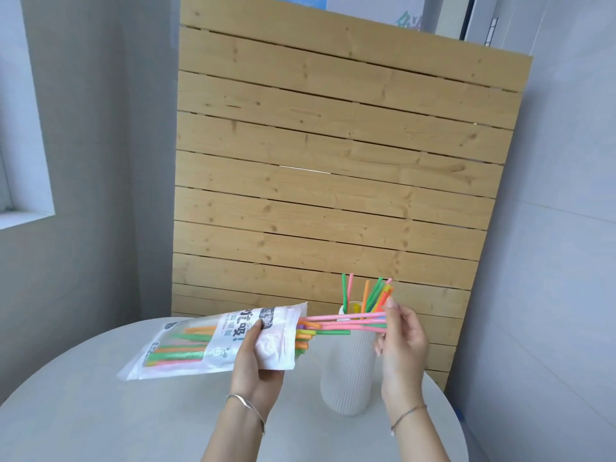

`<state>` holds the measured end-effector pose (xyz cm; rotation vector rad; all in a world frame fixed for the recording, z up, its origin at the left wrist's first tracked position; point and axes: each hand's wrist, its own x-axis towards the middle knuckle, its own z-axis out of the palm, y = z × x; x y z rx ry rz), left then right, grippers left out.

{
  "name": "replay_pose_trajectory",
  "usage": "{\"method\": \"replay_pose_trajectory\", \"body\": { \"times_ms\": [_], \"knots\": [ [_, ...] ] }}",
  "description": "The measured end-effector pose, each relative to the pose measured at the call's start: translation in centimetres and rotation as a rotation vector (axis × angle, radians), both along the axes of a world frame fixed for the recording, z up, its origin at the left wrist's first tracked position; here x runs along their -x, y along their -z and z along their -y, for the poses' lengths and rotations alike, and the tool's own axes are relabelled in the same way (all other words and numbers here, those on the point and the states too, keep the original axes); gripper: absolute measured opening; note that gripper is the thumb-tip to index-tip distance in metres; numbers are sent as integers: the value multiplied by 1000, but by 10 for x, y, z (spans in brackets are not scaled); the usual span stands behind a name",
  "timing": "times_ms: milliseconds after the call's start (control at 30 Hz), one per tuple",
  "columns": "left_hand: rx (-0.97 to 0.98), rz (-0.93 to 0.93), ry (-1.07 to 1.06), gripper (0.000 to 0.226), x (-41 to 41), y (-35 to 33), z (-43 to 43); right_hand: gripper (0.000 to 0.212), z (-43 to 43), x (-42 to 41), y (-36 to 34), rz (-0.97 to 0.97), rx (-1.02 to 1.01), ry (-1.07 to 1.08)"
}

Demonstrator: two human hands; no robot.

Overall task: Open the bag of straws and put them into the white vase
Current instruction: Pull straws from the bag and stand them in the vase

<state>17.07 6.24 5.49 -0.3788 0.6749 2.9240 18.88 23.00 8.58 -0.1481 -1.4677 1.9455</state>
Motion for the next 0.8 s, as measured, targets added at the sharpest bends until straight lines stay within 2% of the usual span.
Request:
{"method": "replay_pose_trajectory", "body": {
  "times_ms": [200, 300, 467, 633, 800],
  "knots": [
    [37, -25, 59, 24, -2, 5, -17, 9, 28, -2, 9, 176, -5, -246],
    [27, -43, 68, 20, -2, 5, -18, 21, 26, -3, 7, 193, -73, -155],
    [-40, -16, 8, 29, 3, 5, -7, 30, 1, -5, -5, 31, 30, 22],
    [-11, -49, 69, 32, -1, 5, -17, 16, 11, -4, -1, 88, 81, -121],
    [4, -65, 134, 25, -12, 3, -34, 20, 29, 0, 13, 166, -72, -143]
  ]
}}
